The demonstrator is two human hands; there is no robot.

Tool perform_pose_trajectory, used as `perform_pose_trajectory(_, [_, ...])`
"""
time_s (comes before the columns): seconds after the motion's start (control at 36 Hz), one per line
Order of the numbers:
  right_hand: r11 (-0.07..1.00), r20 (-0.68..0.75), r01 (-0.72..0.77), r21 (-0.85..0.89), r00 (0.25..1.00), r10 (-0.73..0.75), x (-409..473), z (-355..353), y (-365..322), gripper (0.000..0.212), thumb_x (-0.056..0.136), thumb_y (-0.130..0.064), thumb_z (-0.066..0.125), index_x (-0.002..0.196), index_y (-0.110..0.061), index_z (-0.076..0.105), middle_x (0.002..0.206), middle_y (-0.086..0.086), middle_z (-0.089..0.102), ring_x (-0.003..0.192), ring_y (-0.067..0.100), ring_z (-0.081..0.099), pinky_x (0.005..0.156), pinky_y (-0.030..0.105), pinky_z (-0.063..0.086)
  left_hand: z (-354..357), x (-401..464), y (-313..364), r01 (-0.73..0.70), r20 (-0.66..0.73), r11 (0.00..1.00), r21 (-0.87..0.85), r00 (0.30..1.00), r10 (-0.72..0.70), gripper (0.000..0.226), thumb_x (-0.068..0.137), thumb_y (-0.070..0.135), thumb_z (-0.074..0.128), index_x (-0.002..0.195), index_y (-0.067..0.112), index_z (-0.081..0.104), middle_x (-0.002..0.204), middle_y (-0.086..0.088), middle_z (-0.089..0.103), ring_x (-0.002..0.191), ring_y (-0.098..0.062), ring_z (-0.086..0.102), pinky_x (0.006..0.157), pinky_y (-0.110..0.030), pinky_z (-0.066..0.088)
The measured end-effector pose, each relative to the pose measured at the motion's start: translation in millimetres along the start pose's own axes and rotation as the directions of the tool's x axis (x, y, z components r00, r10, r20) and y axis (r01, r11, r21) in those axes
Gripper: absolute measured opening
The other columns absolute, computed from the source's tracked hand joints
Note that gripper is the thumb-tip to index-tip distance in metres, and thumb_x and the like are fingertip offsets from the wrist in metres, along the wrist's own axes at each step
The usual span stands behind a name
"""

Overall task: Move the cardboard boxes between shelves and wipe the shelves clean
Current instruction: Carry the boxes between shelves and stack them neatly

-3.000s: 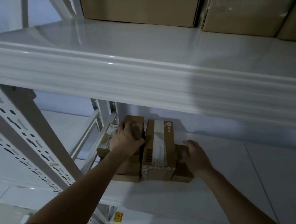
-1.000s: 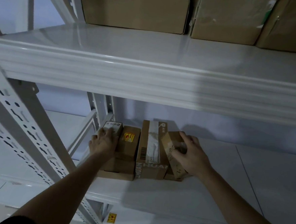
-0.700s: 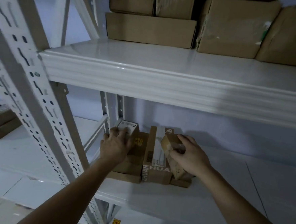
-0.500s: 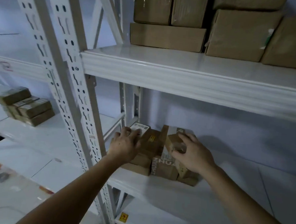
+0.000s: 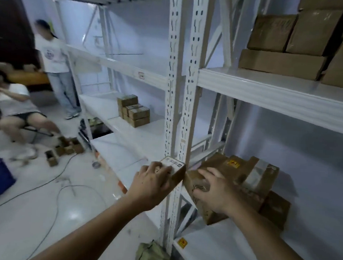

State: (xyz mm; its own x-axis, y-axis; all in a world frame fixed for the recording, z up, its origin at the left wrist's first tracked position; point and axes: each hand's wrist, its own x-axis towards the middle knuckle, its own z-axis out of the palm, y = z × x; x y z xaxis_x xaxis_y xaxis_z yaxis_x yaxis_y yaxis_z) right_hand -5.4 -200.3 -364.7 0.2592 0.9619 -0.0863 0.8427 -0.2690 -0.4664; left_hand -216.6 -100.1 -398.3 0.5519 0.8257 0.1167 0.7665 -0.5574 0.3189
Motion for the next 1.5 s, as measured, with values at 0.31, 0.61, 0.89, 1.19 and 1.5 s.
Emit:
perform_pose_trajectory(0.31, [0.962,0.067,0.252,-0.106,0.967,-0.246,78.1,67.5,-162.3,0.078,0.083,-0.064,0.056,0.154,-0.037,0.037,0.159,-0.015,0.03,0.131,0.019,0.051,0.102,0.037,0.047,-65.8,-35.1,-161.7,0.315,-0.089,0.949,0.024,0.946,-0.312,0.049,0.098,0.065,0.035,0.141,0.044,0.045,0.148,0.002,0.042,0.127,-0.033,0.043,0.102,-0.044,0.041])
perform_pose_trajectory(0.61, [0.955,0.012,0.275,-0.106,0.961,-0.276,167.4,128.1,-285.0,0.076,0.083,-0.065,0.051,0.153,-0.038,0.037,0.16,-0.013,0.029,0.127,0.02,0.055,0.096,0.034,0.05,-125.2,-0.6,-308.9,0.315,-0.139,0.947,0.067,0.943,-0.304,0.055,0.099,0.067,0.033,0.147,0.041,0.044,0.152,0.002,0.042,0.13,-0.03,0.043,0.105,-0.04,0.039])
perform_pose_trajectory(0.89, [0.982,-0.039,0.143,-0.125,0.988,-0.149,251.2,144.6,-297.9,0.076,0.085,-0.064,0.054,0.154,-0.037,0.035,0.161,-0.013,0.025,0.127,0.019,0.055,0.096,0.035,0.051,-119.1,92.0,-366.7,0.21,-0.092,0.976,0.062,0.975,-0.204,0.067,0.09,0.076,0.02,0.144,0.044,0.045,0.15,0.005,0.043,0.128,-0.028,0.044,0.106,-0.043,0.039])
perform_pose_trajectory(1.19, [0.997,-0.084,-0.014,-0.08,0.996,0.007,388.8,142.4,-259.3,0.078,0.08,-0.066,0.052,0.152,-0.041,0.035,0.16,-0.016,0.024,0.128,0.02,0.052,0.099,0.039,0.05,-86.1,255.9,-394.7,0.097,-0.046,0.995,0.037,0.994,-0.095,0.049,0.099,0.066,0.034,0.143,0.046,0.045,0.151,0.008,0.041,0.132,-0.026,0.042,0.104,-0.043,0.038])
perform_pose_trajectory(1.5, [0.98,-0.147,-0.194,-0.049,0.972,0.185,481.2,134.2,-218.1,0.077,0.084,-0.063,0.055,0.153,-0.038,0.034,0.161,-0.016,0.021,0.131,0.019,0.051,0.097,0.036,0.048,-49.0,391.4,-411.8,-0.048,-0.016,0.999,0.011,0.999,0.048,0.047,0.099,0.066,0.033,0.139,0.044,0.045,0.15,0.005,0.041,0.128,-0.029,0.044,0.103,-0.043,0.041])
